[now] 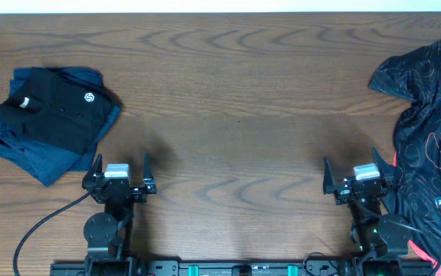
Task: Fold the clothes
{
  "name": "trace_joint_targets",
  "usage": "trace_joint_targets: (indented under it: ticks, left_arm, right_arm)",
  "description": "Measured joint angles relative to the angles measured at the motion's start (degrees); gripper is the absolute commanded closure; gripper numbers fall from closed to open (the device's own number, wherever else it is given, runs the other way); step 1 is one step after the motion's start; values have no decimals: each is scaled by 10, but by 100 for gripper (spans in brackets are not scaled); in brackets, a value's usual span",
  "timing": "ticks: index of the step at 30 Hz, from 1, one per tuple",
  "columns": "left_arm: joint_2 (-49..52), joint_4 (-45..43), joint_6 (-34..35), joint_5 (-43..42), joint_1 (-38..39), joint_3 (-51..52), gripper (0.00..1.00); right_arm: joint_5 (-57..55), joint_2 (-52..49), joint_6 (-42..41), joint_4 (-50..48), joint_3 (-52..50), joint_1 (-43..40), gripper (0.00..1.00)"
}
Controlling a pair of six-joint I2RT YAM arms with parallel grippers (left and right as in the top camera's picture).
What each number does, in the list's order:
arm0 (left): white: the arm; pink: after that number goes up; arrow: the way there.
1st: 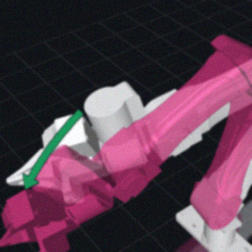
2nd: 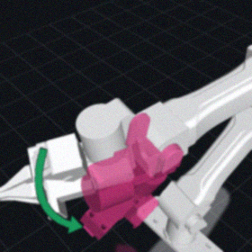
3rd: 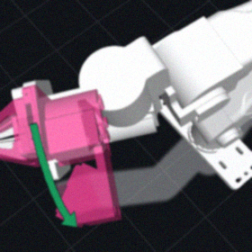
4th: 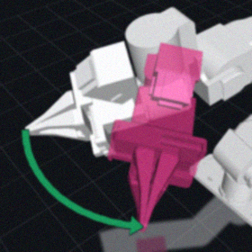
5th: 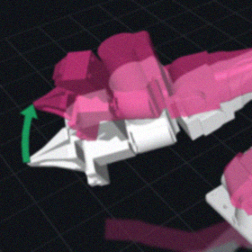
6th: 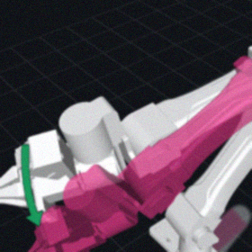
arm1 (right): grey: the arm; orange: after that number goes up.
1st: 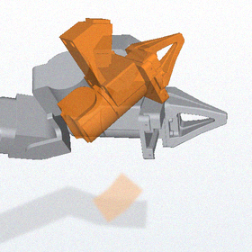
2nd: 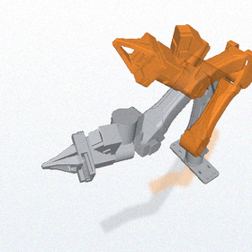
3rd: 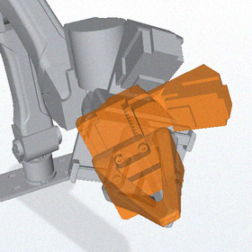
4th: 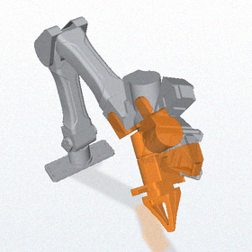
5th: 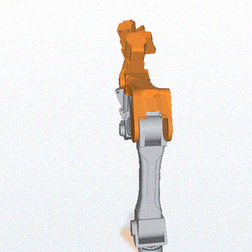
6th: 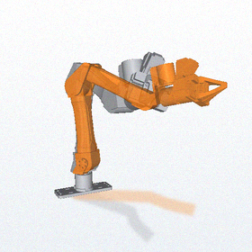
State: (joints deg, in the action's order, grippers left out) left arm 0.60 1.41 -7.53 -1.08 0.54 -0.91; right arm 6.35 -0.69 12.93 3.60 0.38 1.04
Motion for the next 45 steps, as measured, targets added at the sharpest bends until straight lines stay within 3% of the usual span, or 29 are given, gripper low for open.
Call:
trace_joint_targets:
  ticks: [10,17,25,30,38,45]
  left_arm:
    - [0,0,3,0,0,0,2]
    - [0,1,83,-4,0,-1,2]
    - [58,106,123,-21,0,-67,2]
    - [164,157,131,-22,0,-174,2]
    - [379,307,135,-22,0,-333,2]
    - [458,372,136,-30,0,-383,2]
  right_arm:
    - [0,0,-25,0,0,0,1]
    - [-4,-2,-74,2,0,0,1]
    - [-61,-64,-125,101,56,0,1]
    - [-85,-154,-134,168,161,0,1]
    - [-99,-395,-138,347,348,0,1]
    - [-85,-555,-138,356,418,-1,1]
